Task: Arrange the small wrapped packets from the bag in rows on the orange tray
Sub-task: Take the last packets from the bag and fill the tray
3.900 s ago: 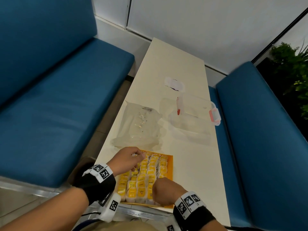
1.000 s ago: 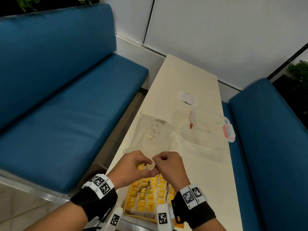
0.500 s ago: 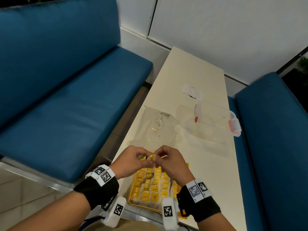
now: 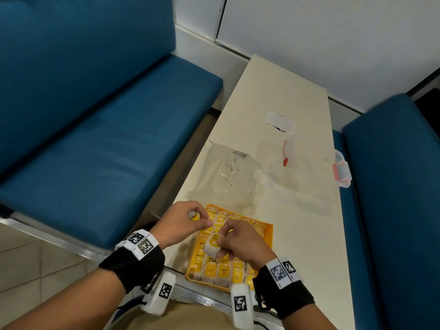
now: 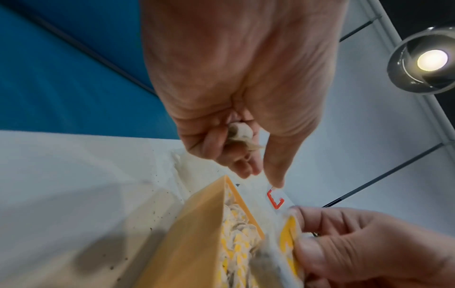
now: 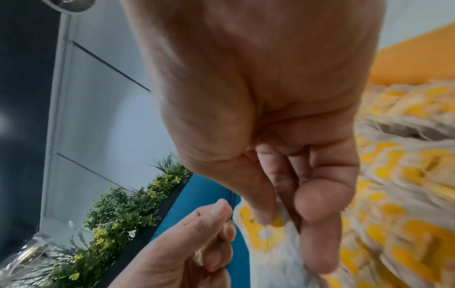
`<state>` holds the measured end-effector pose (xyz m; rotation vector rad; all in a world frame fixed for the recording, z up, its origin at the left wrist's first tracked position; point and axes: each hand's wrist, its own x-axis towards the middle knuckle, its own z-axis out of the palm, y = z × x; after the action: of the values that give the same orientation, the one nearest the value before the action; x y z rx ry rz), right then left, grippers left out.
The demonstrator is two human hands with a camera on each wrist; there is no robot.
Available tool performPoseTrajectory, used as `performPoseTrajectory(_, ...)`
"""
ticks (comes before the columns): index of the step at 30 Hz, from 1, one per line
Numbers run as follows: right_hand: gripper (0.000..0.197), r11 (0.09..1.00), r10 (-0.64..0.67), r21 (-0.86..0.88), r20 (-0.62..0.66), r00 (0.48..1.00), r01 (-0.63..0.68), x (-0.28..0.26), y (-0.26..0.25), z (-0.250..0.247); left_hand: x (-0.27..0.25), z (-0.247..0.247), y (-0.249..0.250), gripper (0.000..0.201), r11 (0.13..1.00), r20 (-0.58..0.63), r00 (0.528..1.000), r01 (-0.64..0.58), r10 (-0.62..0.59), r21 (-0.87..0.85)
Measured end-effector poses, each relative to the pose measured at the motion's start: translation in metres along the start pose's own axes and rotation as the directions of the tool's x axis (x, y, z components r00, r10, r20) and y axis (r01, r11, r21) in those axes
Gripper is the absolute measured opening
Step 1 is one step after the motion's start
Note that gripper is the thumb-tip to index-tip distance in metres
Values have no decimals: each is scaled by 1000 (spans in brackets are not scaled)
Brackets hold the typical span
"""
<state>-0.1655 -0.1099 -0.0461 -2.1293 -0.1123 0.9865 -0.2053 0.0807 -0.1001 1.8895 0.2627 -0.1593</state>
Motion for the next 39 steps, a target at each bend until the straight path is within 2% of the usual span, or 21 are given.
performPoseTrajectory(2,11,999,49,7,79,996,-50,2,4,4,1,-1,-8,27,993,-20,997,73,-71,96)
performPoseTrajectory(4,13,996,87,-26,165,982,-84,5,7,7,0,1,-12,32,977,12,990,135,-139,165)
performPoseTrajectory(7,13,983,159,-140,294,943,-122,12,10,17,-3,5,-15,29,969,41,982,175,-185,177)
performPoseTrajectory(10,15,972,209,-179,342,916,-155,16,14,30,-6,9,-17,27,970,48,975,209,-217,125)
performPoseTrajectory(12,17,972,203,-182,326,923,-149,20,15,36,-7,11,-19,28,968,68,967,243,-247,57)
performPoseTrajectory(16,19,957,124,-284,252,960,-49,19,17,47,-9,13,-24,28,963,78,960,269,-269,6)
performPoseTrajectory(21,41,909,16,-416,121,993,36,11,17,57,-13,14,-25,28,959,79,957,281,-279,-25)
performPoseTrajectory(25,53,860,-32,-510,-7,999,24,8,17,53,-14,13,-25,29,956,83,955,290,-286,-38)
performPoseTrajectory(30,40,835,-12,-548,70,997,49,10,22,61,-17,12,-21,31,950,101,948,309,-302,-55)
performPoseTrajectory(33,34,818,-32,-572,64,997,63,10,22,63,-19,5,-15,40,889,101,930,367,-353,-273)
performPoseTrajectory(35,30,829,-75,-554,18,997,72,8,18,56,-20,-3,-8,32,802,128,923,380,-363,-461)
performPoseTrajectory(37,25,877,-140,-472,-74,987,89,4,11,45,-20,-9,-4,22,730,147,930,357,-337,-583)
performPoseTrajectory(39,22,944,-192,-300,-167,967,136,1,2,34,-20,-10,-3,23,735,128,944,317,-303,-599)
